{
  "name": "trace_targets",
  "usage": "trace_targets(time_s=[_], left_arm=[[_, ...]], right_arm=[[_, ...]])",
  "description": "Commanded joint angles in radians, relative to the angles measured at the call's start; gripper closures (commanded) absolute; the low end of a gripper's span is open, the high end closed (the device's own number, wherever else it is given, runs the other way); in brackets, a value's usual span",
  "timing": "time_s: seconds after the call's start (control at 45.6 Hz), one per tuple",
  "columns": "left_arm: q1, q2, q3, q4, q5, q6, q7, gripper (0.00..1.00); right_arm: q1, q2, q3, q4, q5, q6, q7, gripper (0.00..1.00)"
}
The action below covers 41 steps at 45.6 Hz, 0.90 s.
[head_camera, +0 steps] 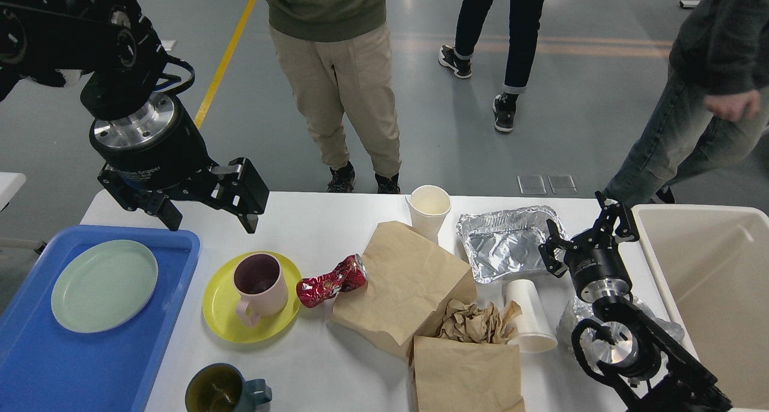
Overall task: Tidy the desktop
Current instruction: 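Lower the left gripper toward the dark teal mug nearest the robot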
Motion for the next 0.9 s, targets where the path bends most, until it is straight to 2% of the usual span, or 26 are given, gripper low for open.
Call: trace_targets(time_s=[0.0,0.219,0.417,0.482,0.702,0.877], left_arm=[[-0.153,-0.012,0.015,-0.131,-0.055,0.003,-0.001,0.04],[-0.132,-0.035,0.073,-0.126,-0.082,0.015,-0.006,0.03],[-0.089,-0.034,0.068,-0.092,-0.078,0.025,0.003,0.03],[-0.072,-0.025,0.064,-0.091,-0.076,0.003,-0.001,0.03],[0.063,0.003,0.042,-0.074,-0.055,0.077,0.016,0.04],[0.236,0.043,-0.024,-0.076,0.002,0.133,0.017,0.07]], right_arm=[[0.000,0.000,0.000,0.000,0.000,0.000,0.000,0.00],[0.000,0.000,0.000,0.001,0.000,0.000,0.000,0.00],[0.000,0.000,0.000,0.000,0.000,0.000,0.000,0.00],[0.000,0.000,0.000,0.000,0.000,0.000,0.000,0.00],[0.000,0.000,0.000,0.000,0.000,0.000,0.000,0.00],[0.000,0.000,0.000,0.000,0.000,0.000,0.000,0.00]])
